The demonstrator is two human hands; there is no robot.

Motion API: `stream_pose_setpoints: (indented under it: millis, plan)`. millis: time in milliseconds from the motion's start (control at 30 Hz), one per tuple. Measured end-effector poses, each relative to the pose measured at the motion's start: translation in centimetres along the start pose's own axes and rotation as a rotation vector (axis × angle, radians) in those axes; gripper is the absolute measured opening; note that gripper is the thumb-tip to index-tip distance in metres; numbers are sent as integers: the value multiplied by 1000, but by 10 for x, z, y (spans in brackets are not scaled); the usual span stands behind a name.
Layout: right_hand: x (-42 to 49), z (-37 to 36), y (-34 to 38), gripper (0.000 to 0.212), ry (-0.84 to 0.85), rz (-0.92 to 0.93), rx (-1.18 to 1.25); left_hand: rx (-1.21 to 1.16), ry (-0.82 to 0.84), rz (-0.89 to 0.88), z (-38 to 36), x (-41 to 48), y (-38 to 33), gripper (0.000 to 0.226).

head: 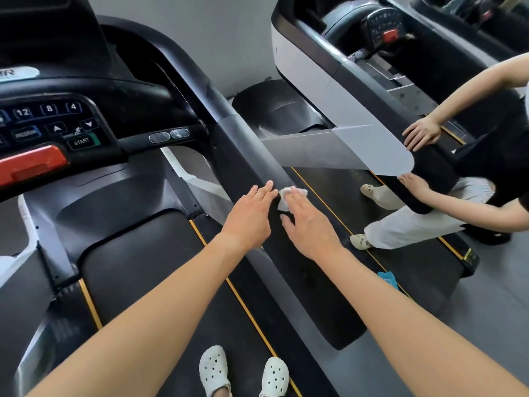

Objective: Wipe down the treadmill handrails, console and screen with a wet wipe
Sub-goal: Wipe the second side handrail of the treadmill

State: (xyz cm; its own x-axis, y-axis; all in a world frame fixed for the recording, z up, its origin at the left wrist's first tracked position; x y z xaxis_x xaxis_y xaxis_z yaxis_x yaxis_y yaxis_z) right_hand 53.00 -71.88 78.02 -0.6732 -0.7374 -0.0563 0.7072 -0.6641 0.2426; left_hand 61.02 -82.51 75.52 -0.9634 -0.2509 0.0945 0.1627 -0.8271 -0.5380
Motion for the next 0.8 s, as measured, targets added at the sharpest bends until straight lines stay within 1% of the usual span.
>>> stream_pose_setpoints:
  millis: [33, 100, 267, 400, 567, 600, 700, 800]
  plan:
    - [8, 0, 1, 65, 26, -50, 62, 12, -5, 5, 1, 0, -1, 78]
    - [16, -1, 2, 66, 60, -80, 80, 32, -12, 10, 2, 0, -3, 77]
    - [-10, -2, -11, 72, 71, -3, -18, 52, -20, 17, 2, 5, -7, 71]
    - [-13, 2, -21, 70, 72, 28, -66, 100, -27, 31, 1, 13, -13, 65]
    - [26, 0, -20, 76, 189, -113, 39, 186, -1, 62, -2, 16, -20, 61]
    - [29, -1, -21, 77, 200, -117, 57, 197, 3, 72, -3, 16, -20, 60]
    - [17, -1, -25, 78, 195, -69, 84, 263, 23, 92, -3, 17, -23, 58]
    - [-10, 1, -34, 80, 120, -6, 29, 308, 44, 76, -2, 19, -35, 52]
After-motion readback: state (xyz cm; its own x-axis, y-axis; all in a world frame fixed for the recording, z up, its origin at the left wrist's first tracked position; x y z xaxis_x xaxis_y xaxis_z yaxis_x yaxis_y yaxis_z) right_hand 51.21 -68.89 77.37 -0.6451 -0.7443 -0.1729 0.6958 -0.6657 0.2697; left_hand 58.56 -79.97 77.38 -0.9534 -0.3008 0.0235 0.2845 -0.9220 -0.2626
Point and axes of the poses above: each hand's wrist, its own x-axis towards the middle knuckle, its own z-axis out of the back of the hand, y = z × x, the point moved 7 cm from there along x, towards the middle knuckle, and after that the axes turned 12 degrees about -z, right-handed, at the moved point
